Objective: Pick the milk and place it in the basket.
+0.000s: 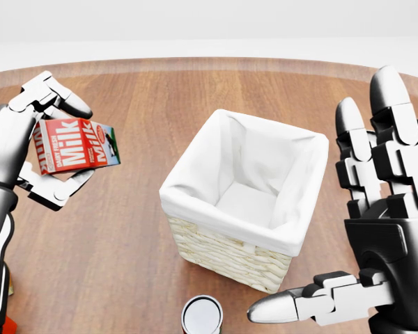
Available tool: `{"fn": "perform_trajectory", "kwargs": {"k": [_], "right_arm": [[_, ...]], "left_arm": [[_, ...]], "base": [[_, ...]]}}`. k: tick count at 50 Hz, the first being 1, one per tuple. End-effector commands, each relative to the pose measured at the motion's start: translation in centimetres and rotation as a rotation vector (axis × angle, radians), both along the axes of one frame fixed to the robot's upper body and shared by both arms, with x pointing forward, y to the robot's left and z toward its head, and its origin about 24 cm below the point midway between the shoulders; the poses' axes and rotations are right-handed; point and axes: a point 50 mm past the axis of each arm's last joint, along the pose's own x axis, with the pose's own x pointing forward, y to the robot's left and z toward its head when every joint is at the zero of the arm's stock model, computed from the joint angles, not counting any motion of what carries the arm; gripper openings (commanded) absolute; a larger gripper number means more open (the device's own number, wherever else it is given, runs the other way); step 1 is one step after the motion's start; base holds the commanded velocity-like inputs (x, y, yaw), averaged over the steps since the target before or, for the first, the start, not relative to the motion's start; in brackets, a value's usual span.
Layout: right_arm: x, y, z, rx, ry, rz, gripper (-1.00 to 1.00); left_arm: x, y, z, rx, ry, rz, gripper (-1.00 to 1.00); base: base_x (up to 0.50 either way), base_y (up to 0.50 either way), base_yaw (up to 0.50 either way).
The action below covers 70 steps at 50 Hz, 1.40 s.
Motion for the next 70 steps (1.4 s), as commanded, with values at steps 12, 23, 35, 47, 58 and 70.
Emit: {"fn": "perform_trajectory", "kwargs": {"k": [12,23,35,47,58,70], "right_arm": [[0.0,0.0,0.1,-0.003,-0.003,-0.002,1.00],[0.1,0.1,-0.1,-0.005,0.006,-0.001,1.00],[0.1,0.1,-0.1,-0.007,0.006,-0.001,1.00],[0.1,0.2,-0.3,-0.007,0.016,0.003,1.00],[0.1,0.1,-0.2,-0.005,0.013,0.001,1.00],[0.1,0.1,-0.1,-0.005,0.007,0.000,1.00]], "left_arm": [[0.5,-3.6,3.8,0.039,-0.123,-0.082,-1.00],[-0.3,-6.0,5.8,0.082,-0.195,-0.164,-1.00],[-0.7,-8.1,6.5,0.108,-0.222,-0.222,-1.00],[-0.8,-9.9,6.8,0.109,-0.234,-0.265,-1.00],[-0.5,-11.8,6.3,0.080,-0.204,-0.321,-1.00],[0.6,-13.9,6.2,0.053,-0.176,-0.351,-1.00]], "base": [[0.00,0.00,0.00],[0.00,0.00,0.00],[0.00,0.00,0.00],[0.00,0.00,0.00],[0.00,0.00,0.00],[0.00,0.00,0.00]]}}
